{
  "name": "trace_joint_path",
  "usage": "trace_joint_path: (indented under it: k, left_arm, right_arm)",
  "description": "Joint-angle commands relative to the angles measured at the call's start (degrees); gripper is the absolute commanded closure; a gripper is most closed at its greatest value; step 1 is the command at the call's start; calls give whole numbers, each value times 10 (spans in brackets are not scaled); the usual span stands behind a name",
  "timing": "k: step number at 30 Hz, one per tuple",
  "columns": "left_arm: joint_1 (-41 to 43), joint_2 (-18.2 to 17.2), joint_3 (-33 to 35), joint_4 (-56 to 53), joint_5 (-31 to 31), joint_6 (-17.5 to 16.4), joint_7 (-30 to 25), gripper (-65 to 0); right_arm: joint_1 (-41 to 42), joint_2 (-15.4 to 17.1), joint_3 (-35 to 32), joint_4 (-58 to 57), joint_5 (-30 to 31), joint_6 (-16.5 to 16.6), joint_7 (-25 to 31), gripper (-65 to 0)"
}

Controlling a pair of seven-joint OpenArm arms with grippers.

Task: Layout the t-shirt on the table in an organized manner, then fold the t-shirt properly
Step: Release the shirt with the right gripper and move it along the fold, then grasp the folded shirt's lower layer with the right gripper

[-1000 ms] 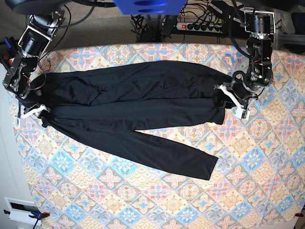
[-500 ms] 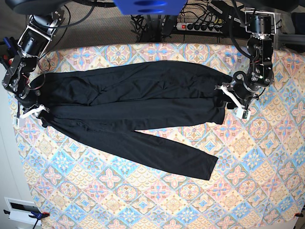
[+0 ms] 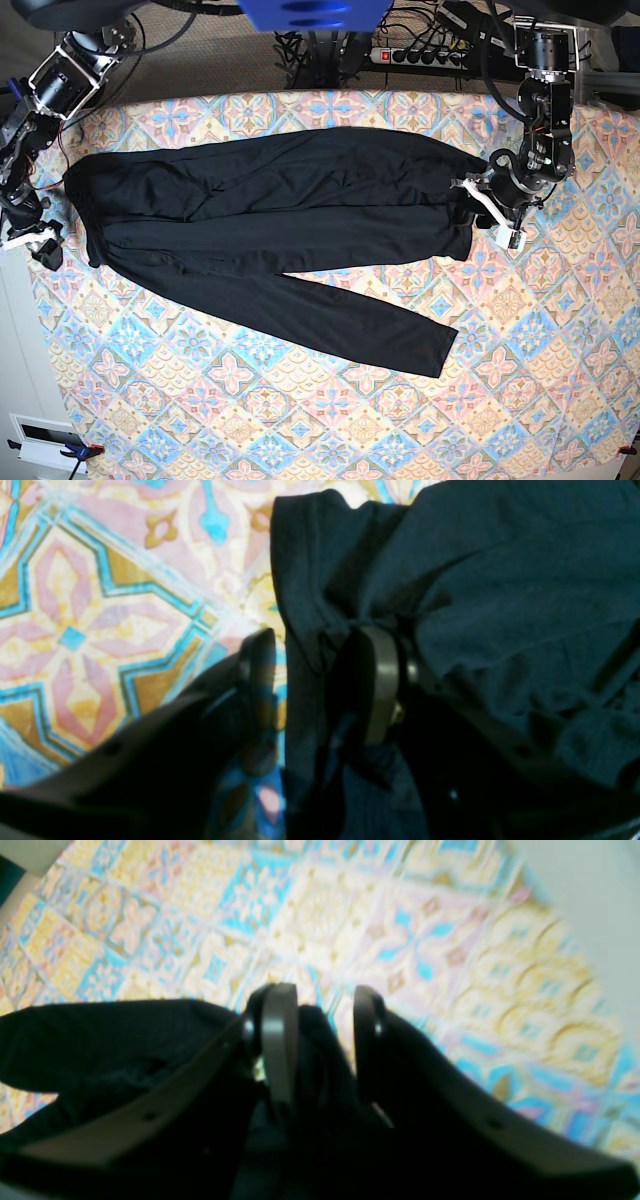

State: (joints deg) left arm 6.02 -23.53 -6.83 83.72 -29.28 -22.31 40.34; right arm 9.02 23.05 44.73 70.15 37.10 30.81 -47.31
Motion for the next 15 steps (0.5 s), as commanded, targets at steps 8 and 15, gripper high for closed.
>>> trace_joint_path:
  k: [8,15]
  left_arm:
    - [-7,-7,-5,12,-7,-2,-10,-261]
    - [-6,8,-5,12,-7,-2,-10,-262]
  right_arm:
    - [15,15,-136,75,14,5,-42,-188]
    - [69,15,-315,19,14,5,-43,-189]
